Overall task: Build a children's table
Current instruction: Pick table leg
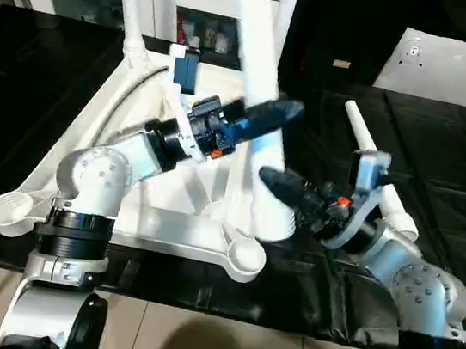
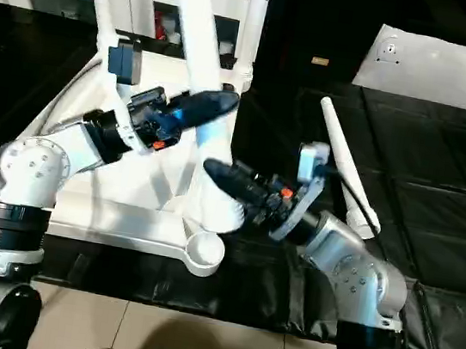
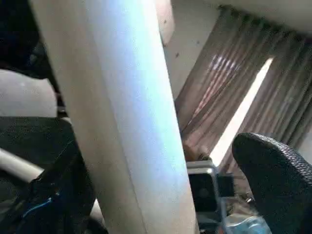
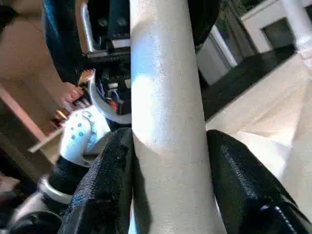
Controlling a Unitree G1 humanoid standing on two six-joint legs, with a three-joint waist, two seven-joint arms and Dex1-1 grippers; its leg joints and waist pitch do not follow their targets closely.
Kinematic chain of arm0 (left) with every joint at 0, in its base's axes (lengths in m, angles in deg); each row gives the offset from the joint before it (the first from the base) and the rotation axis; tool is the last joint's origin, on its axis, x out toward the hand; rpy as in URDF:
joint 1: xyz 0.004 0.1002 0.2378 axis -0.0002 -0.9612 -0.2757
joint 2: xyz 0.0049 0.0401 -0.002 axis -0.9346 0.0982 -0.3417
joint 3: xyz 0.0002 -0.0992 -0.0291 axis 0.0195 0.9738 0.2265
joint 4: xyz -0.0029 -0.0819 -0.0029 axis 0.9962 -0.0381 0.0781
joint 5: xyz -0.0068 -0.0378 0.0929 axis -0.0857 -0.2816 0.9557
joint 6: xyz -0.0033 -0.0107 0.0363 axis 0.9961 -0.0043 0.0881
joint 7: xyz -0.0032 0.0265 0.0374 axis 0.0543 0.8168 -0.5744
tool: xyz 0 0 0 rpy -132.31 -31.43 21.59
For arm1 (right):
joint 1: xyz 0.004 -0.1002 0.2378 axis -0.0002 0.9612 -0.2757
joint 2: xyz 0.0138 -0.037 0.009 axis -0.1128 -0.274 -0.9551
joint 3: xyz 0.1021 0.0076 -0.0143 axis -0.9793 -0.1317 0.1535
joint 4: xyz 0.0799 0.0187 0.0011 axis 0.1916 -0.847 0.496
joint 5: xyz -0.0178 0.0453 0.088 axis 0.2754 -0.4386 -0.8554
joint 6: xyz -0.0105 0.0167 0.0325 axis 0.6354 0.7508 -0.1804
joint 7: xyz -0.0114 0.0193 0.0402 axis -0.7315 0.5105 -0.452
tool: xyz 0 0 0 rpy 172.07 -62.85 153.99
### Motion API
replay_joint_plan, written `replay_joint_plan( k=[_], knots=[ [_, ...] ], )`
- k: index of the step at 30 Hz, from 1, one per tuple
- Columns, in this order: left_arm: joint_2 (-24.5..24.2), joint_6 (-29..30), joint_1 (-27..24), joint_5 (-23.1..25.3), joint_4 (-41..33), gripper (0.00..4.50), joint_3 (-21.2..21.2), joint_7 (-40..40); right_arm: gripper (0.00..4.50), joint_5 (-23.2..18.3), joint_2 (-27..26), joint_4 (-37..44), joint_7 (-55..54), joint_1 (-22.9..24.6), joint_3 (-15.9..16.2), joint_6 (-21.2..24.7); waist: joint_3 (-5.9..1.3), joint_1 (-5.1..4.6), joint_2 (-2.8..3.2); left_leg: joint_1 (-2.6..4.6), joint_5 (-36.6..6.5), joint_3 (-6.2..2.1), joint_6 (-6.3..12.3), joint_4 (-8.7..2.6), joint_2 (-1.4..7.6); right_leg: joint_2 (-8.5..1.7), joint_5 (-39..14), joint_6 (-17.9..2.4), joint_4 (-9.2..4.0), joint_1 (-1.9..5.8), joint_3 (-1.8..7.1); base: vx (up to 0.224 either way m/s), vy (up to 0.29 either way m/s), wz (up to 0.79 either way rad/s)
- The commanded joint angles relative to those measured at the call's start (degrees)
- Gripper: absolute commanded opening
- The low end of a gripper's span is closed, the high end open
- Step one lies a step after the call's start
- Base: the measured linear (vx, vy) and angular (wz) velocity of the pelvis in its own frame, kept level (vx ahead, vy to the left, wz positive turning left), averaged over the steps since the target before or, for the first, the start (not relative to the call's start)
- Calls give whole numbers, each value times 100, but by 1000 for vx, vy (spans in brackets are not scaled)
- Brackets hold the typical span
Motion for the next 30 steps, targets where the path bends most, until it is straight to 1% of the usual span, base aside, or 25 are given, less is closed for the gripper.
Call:
replay_joint_plan(
  k=[1, 2, 3, 5, 6, 7, 8, 9, 10, 12, 14, 15, 16, 19, 20, 21, 22, 23, 24, 26, 28, 30],
  knots=[
    [-84, -86, -131, 170, -43, 414, -100, -105, 187, 194, 49, -74, -7, 51, 61, -212, -423, 14, 49, 53, -968, -56, -69, -399, 175, -400, -1429, -899, -467, 317, 235, 0, 0, 0],
    [-128, -75, -223, 163, -84, 414, -112, -144, 187, 285, 58, -100, 6, 103, 141, -291, -425, 10, 82, 58, -989, -55, -64, -397, 175, -404, -1416, -935, -465, 316, 232, 0, 0, 0],
    [-156, -91, -360, 148, -120, 407, -104, -190, 187, 383, 55, -155, 23, 183, 232, -383, -423, -2, 68, 61, -1026, -52, -59, -395, 175, -400, -1440, -953, -473, 313, 230, 0, 0, 0],
    [-209, -235, -568, 222, -138, 402, -178, -319, 187, 486, 44, -220, 53, 296, 351, -506, -416, 3, 86, 74, -1097, -55, -70, -402, 185, -401, -1511, -977, -478, 301, 233, 0, 0, 0],
    [-230, -269, -713, 219, -166, 399, -218, -416, 187, 527, 20, -251, 77, 361, 412, -563, -412, 4, 81, 73, -1152, -59, -54, -411, 193, -405, -1538, -974, -490, 299, 236, 0, 0, 0],
    [-238, -276, -819, 188, -195, 383, -235, -480, 187, 554, 1, -273, 103, 408, 454, -606, -411, -2, 85, 72, -1185, -59, -52, -415, 191, -401, -1534, -992, -483, 299, 237, 0, 0, 0],
    [-226, -273, -853, 160, -209, 383, -222, -485, 187, 563, -5, -279, 116, 421, 467, -623, -411, -2, 90, 77, -1214, -59, -55, -419, 195, -400, -1544, -997, -484, 297, 237, 0, 0, 0],
    [-220, -288, -875, 153, -217, 373, -220, -489, 187, 578, -9, -288, 130, 430, 477, -649, -406, 0, 91, 88, -1285, -59, -64, -419, 200, -402, -1591, -1010, -491, 286, 237, 0, 0, 0],
    [-223, -289, -926, 149, -257, 364, -244, -520, 187, 605, -11, -305, 146, 439, 504, -679, -398, -4, 82, 85, -1330, -60, -70, -426, 200, -401, -1653, -1005, -495, 287, 236, 0, 0, 0],
    [-199, -273, -1036, 110, -320, 349, -279, -591, 187, 674, -18, -378, 171, 444, 570, -757, -375, 0, 79, 98, -1501, -69, -84, -439, 203, -411, -1980, -935, -521, 272, 236, 0, 0, 0],
    [-188, -289, -1052, 114, -315, 339, -281, -601, 187, 693, -18, -407, 182, 441, 590, -794, -374, -9, 83, 100, -1544, -73, -107, -441, 200, -413, -2073, -901, -532, 271, 239, 0, 0, 0],
    [-180, -319, -1054, 134, -291, 332, -287, -603, 187, 719, -10, -435, 198, 433, 615, -830, -375, -17, 67, 99, -1540, -71, -103, -438, 195, -410, -2072, -888, -533, 273, 242, 0, 0, 0],
    [-175, -337, -1055, 145, -280, 322, -292, -606, 187, 737, -4, -446, 205, 429, 629, -847, -378, -11, 71, 99, -1521, -72, -100, -436, 195, -415, -2071, -884, -530, 274, 243, 0, 0, 0],
    [-176, -393, -1063, 140, -264, 304, -313, -629, 187, 802, 12, -487, 226, 421, 675, -925, -389, -10, 78, 93, -1397, -70, -74, -431, 198, -407, -1866, -925, -509, 281, 249, 0, 0, 0],
    [-164, -496, -1061, 183, -255, 288, -320, -626, 187, 877, 11, -512, 243, 417, 701, -993, -397, -10, 86, 90, -1348, -69, -58, -430, 202, -401, -1697, -977, -491, 285, 246, 0, 0, 0],
    [-164, -496, -1061, 183, -255, 288, -320, -626, 187, 877, 11, -512, 243, 417, 701, -993, -398, -10, 82, 88, -1340, -67, -53, -426, 200, -403, -1661, -988, -493, 285, 247, 0, 0, 0],
    [-169, -642, -1055, 284, -234, 278, -349, -638, 187, 931, 10, -526, 243, 422, 726, -1046, -399, -11, 85, 88, -1328, -67, -52, -425, 201, -402, -1621, -1002, -485, 288, 248, 0, 0, 0],
    [-172, -666, -1055, 304, -231, 269, -356, -644, 187, 936, 12, -529, 244, 423, 732, -1057, -397, -12, 85, 87, -1328, -67, -43, -429, 204, -403, -1597, -1006, -488, 289, 247, 0, 0, 0],
    [-191, -782, -1056, 406, -212, 261, -399, -679, 187, 945, 15, -546, 249, 422, 747, -1088, -398, -11, 90, 90, -1334, -66, -36, -427, 199, -404, -1620, -997, -490, 294, 246, 0, 0, 0],
    [-209, -848, -1071, 454, -206, 244, -440, -737, 187, 942, 23, -575, 263, 418, 766, -1129, -392, -16, 91, 91, -1367, -67, -34, -430, 199, -402, -1687, -981, -496, 291, 245, 0, 0, 0],
    [-221, -836, -1087, 424, -217, 225, -447, -780, 187, 947, 25, -593, 272, 414, 781, -1158, -393, -15, 92, 91, -1384, -66, -45, -428, 197, -406, -1738, -977, -499, 291, 246, 0, 0, 0],
    [-239, -800, -1101, 389, -235, 218, -453, -814, 187, 953, 26, -598, 276, 414, 785, -1174, -393, -15, 91, 97, -1407, -65, -49, -426, 199, -405, -1761, -983, -502, 283, 247, 0, 0, 0]
  ],
)
